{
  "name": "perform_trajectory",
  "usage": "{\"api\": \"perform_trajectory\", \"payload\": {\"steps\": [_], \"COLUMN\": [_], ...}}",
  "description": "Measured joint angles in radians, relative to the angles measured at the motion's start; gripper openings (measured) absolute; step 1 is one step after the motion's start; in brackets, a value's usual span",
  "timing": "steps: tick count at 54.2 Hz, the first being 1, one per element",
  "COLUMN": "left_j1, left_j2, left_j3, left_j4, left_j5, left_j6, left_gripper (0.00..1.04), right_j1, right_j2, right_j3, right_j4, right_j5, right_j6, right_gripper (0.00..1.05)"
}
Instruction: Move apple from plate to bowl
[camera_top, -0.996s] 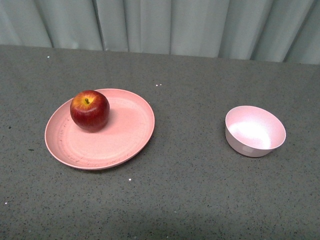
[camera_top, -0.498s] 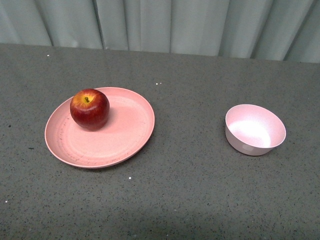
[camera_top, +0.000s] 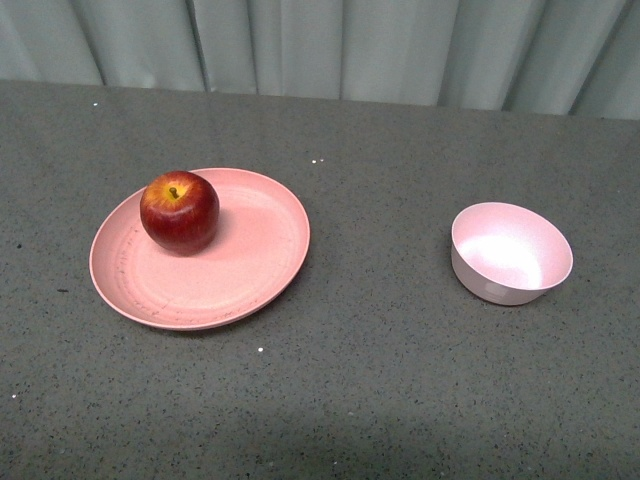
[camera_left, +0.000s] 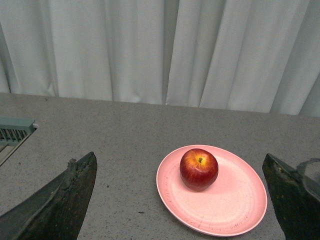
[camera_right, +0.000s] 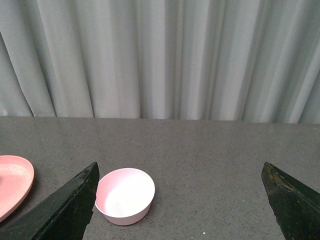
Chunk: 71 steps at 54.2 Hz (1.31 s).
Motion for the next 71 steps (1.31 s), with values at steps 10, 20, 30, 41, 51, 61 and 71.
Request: {"api": "perform_trajectory", "payload": {"steps": [10, 20, 30, 41, 51, 61, 71], "left_j1": [0.0, 0.0, 0.0, 0.0, 0.0, 0.0, 0.0], "left_j2": [0.0, 0.0, 0.0, 0.0, 0.0, 0.0, 0.0], "left_j3": [0.0, 0.0, 0.0, 0.0, 0.0, 0.0, 0.0], "left_j4": [0.0, 0.0, 0.0, 0.0, 0.0, 0.0, 0.0], "left_j5": [0.0, 0.0, 0.0, 0.0, 0.0, 0.0, 0.0], "left_j6": [0.0, 0.0, 0.0, 0.0, 0.0, 0.0, 0.0], "left_gripper": [0.98, 0.98, 0.98, 0.98, 0.98, 0.98, 0.98], "right_j1": [0.0, 0.0, 0.0, 0.0, 0.0, 0.0, 0.016], "right_j2": [0.0, 0.0, 0.0, 0.0, 0.0, 0.0, 0.061], "right_j3": [0.0, 0.0, 0.0, 0.0, 0.0, 0.0, 0.01], "right_j4": [0.0, 0.0, 0.0, 0.0, 0.0, 0.0, -0.01], "right_j5": [0.0, 0.0, 0.0, 0.0, 0.0, 0.0, 0.083], "right_j6": [0.0, 0.0, 0.0, 0.0, 0.0, 0.0, -0.051], "right_gripper": [0.95, 0.95, 0.95, 0.95, 0.95, 0.95, 0.95]}}
